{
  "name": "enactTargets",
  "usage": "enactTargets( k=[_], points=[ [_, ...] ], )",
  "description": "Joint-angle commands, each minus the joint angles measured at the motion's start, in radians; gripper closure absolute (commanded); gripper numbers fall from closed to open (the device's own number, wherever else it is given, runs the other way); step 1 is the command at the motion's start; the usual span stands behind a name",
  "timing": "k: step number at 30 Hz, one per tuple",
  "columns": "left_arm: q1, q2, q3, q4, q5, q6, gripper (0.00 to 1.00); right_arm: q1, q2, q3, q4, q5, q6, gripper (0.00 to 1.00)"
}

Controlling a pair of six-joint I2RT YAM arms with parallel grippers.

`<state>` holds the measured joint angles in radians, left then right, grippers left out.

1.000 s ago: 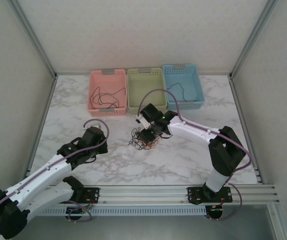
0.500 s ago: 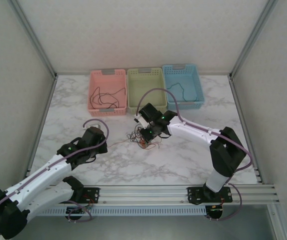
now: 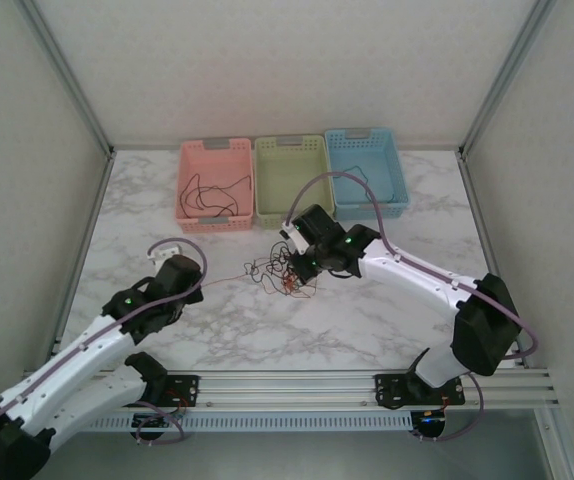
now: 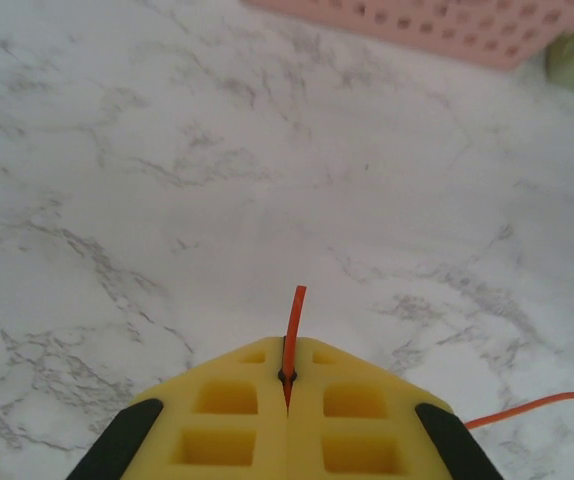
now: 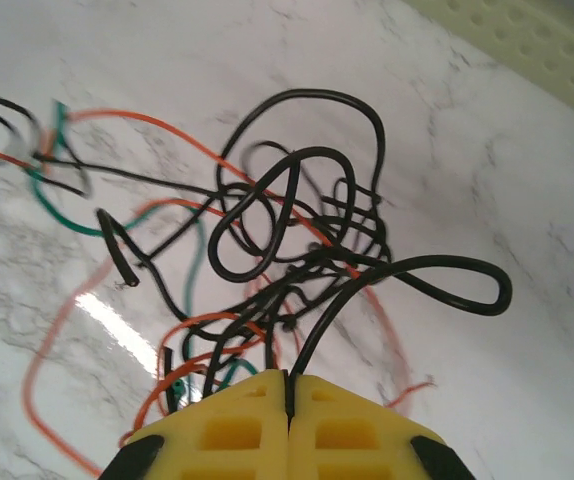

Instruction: Untangle the cables

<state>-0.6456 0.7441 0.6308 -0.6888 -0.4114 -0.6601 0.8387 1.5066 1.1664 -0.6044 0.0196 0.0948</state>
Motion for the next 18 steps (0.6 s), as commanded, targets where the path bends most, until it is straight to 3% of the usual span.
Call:
enactTargets(
  k=[1, 14, 18],
  points=[
    [-0.003, -0.126, 0.056, -0.094, -0.132, -0.029, 1.00, -0.056, -0.026, -0.042, -0.024, 0.102, 0.053, 1.00],
    [-0.003, -0.229, 0.106, -0.171, -0.200, -0.053, 1.00, -0.289, -0.033, -0.160, -0.030, 0.289, 0.220, 1.00],
    [-0.003, -0.233, 0.101, -0.154, -0.184, -0.041, 1.00, -0.320, -0.070, -0.209, 0.042, 0.180, 0.221, 1.00]
  ],
)
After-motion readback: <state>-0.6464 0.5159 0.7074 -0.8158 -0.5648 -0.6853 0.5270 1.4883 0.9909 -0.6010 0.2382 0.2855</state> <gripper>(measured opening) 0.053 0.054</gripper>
